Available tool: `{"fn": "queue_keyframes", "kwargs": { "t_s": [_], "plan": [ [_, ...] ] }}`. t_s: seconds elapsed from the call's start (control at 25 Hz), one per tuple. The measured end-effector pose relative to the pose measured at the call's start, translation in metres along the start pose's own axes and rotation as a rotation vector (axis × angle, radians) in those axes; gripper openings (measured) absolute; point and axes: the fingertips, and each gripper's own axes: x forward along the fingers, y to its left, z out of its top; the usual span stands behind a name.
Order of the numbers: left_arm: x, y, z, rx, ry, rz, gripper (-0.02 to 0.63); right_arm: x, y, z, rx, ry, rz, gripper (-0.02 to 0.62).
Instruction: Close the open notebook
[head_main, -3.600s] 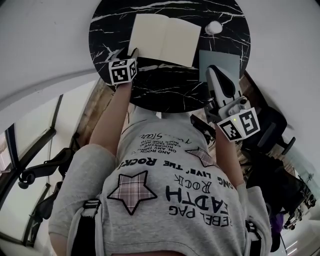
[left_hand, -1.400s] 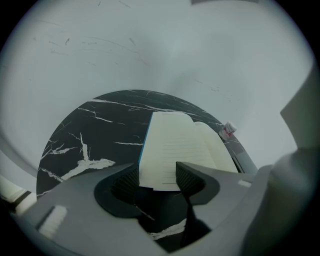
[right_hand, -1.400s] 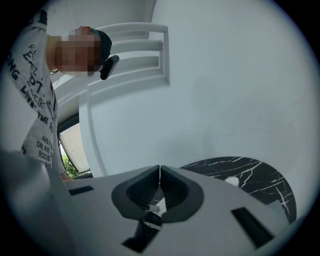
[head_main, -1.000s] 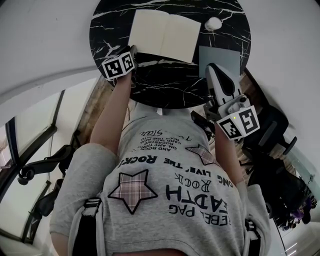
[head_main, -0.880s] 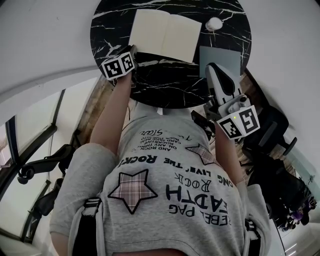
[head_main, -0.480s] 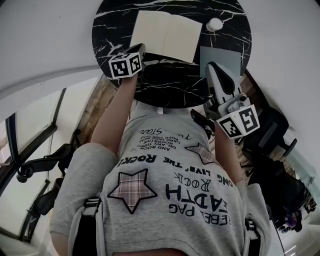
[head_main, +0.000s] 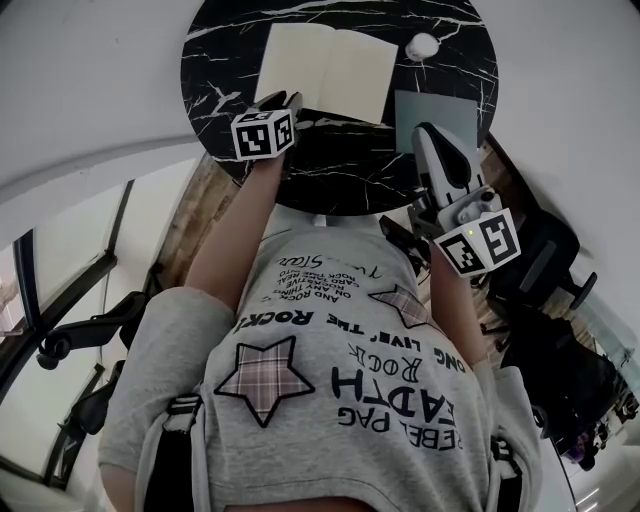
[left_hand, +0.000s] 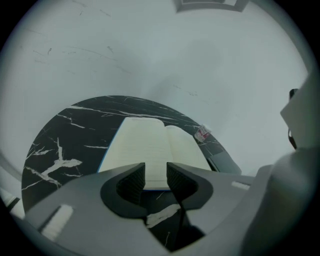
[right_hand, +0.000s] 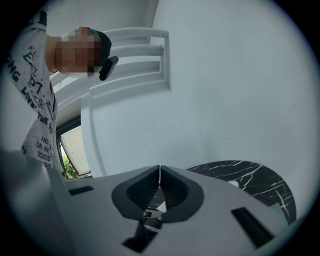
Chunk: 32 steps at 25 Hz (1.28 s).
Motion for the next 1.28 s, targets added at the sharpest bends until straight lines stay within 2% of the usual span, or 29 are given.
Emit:
{"fn": "queue_keyframes", "kwargs": {
  "t_s": [0.08,0.32,0.84,1.16,1.28],
  "plan": [
    [-0.003,0.011,-0.008,-0.045,0.012,0.045,0.150,0.000,0.001,-0.001,0.000,0.003,0.005,0.014],
    [-0.010,0.020,-0.029,-0.208,0.043,0.072,0.166,0.005,0.002,-0.002,0.004,0.007,0.025,0.014],
    [-0.002,0.021,-0.043,-0.517,0.055,0.010,0.164,0.006,0.002,0.001,-0.001,0.013,0.035,0.014],
    [0.001,0.013,-0.043,-0.629,0.040,-0.071,0.164,0.007,0.002,-0.001,0.004,0.013,0.034,0.014],
    [0.000,0.009,-0.038,-0.623,0.034,-0.107,0.164,0.006,0.003,-0.001,0.004,0.013,0.034,0.014]
  ]
}}
